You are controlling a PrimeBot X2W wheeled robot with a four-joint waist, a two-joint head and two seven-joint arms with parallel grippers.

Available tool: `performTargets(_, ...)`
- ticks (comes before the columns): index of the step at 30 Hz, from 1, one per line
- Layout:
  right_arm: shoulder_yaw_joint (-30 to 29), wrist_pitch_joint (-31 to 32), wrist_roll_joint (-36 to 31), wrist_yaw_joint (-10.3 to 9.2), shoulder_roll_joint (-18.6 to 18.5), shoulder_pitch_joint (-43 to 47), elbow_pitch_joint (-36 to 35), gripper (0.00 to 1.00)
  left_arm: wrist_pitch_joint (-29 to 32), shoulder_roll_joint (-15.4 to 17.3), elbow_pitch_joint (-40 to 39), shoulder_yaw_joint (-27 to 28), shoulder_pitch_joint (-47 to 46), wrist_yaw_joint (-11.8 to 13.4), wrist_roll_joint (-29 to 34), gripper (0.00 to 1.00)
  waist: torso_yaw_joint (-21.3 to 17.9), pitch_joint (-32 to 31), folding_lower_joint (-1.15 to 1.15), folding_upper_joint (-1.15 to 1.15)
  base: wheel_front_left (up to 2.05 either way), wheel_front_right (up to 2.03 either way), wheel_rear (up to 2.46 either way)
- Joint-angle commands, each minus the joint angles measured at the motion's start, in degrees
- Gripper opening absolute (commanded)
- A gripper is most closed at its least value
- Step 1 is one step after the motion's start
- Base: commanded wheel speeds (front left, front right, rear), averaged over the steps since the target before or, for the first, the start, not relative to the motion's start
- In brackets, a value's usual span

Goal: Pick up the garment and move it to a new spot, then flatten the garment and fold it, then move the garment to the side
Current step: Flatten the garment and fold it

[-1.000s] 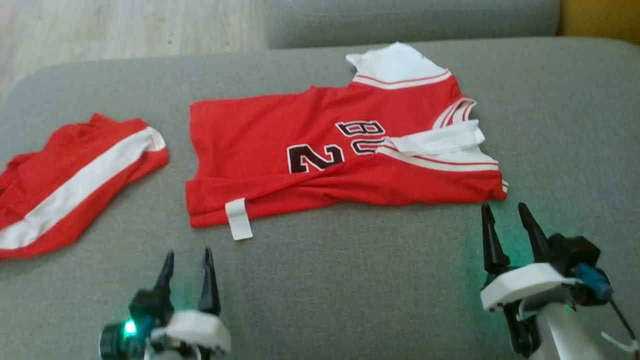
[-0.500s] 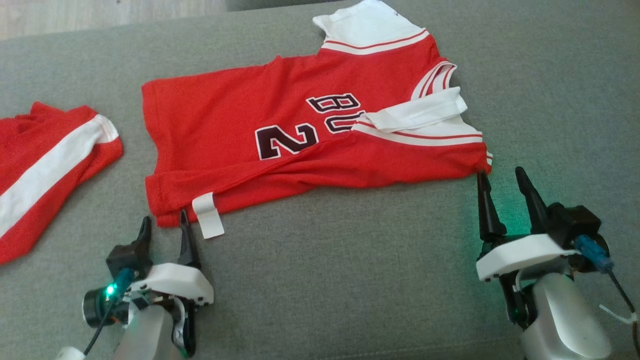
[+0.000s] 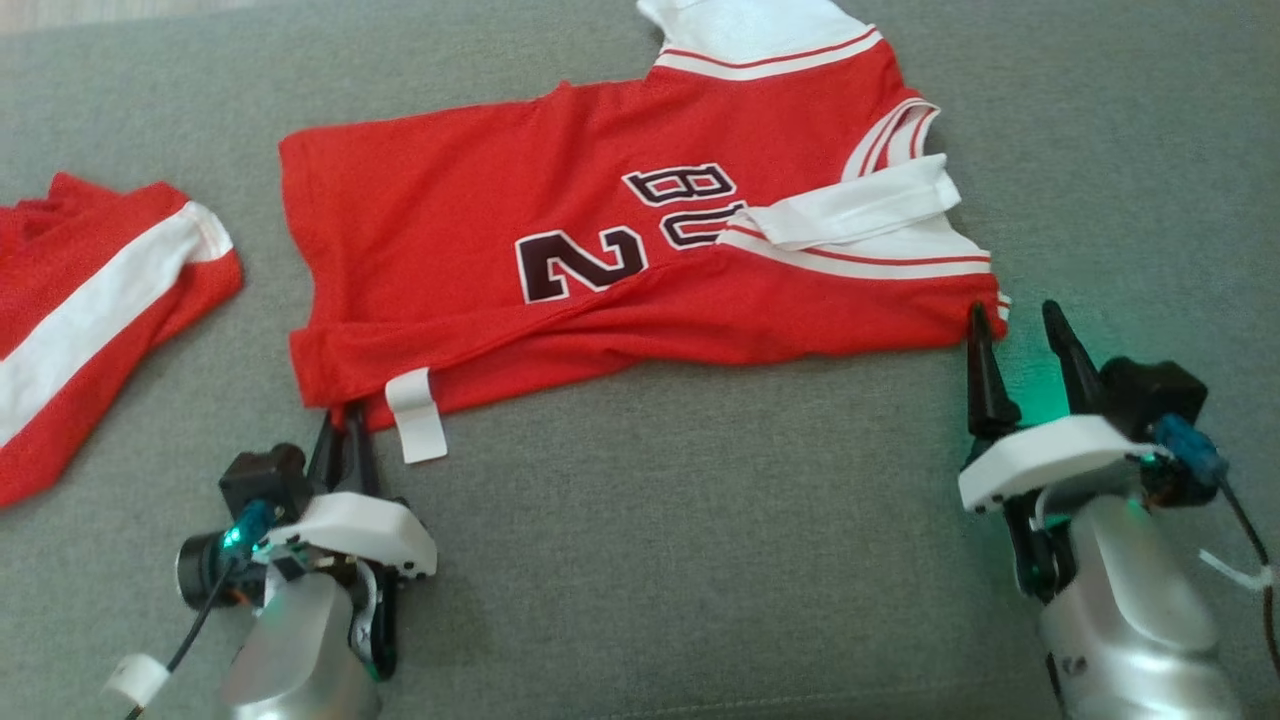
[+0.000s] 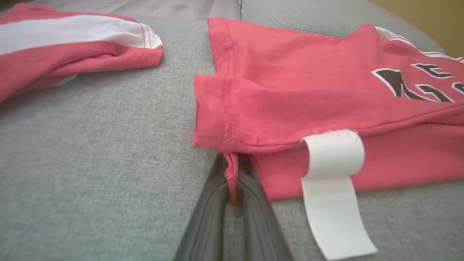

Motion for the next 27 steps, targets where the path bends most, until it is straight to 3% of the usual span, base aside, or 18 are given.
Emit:
performTargets(1, 1.11, -0.53, 0.49, -0.04, -0.11, -2.16, 0.13, 1.00, 1.30, 0.19, 1.02, -0.46, -0.18, -0.49, -0.33, 0.00, 0.61, 0.42, 0.00, 0.00, 0.00, 0.00, 0.00)
performTargets(5, 1.18, -0.53, 1.06, -0.04, -0.11, -4.07, 7.50, 1.00, 1.30, 0.19, -0.38, -2.58, 0.03, -0.70, -1.02, 0.00, 1.63, 0.61, 0.00, 0.00, 0.00, 0.00, 0.00)
performTargets(7, 1.46, -0.53, 2.82, -0.04, -0.11, -4.86, 10.63, 0.19, 1.30, 0.19, -1.20, -3.52, 0.18, -0.78, -1.21, 0.00, 2.07, 0.58, 0.00, 0.00, 0.00, 0.00, 0.00)
performTargets(8, 1.62, -0.53, 4.83, -0.04, -0.11, -5.09, 11.81, 0.00, 1.30, 0.19, -1.74, -3.83, 0.31, -1.02, -1.53, 0.00, 2.26, 0.53, 0.00, 0.00, 0.00, 0.00, 0.00)
performTargets(12, 1.61, -0.53, 7.91, -0.04, -0.11, -5.11, 13.05, 0.00, 1.30, 0.19, -2.63, -4.42, 1.12, -1.13, -1.99, 0.00, 2.53, 0.07, 0.00, 0.00, 0.00, 0.00, 0.00)
performTargets(19, 2.59, -0.53, 14.96, -0.04, -0.10, -5.11, 7.63, 0.00, 1.30, 0.19, -8.11, -3.72, 1.37, -2.44, -2.65, 0.00, 3.09, -2.12, 0.00, 0.00, 0.00, 0.00, 0.00)
performTargets(27, 2.29, -0.53, 21.98, -0.04, -0.10, -11.80, 7.63, 0.00, 1.30, 0.19, -13.40, -0.21, -3.59, -3.49, -2.70, 0.00, 3.82, -6.35, 0.00, 0.00, 0.00, 0.00, 0.00)
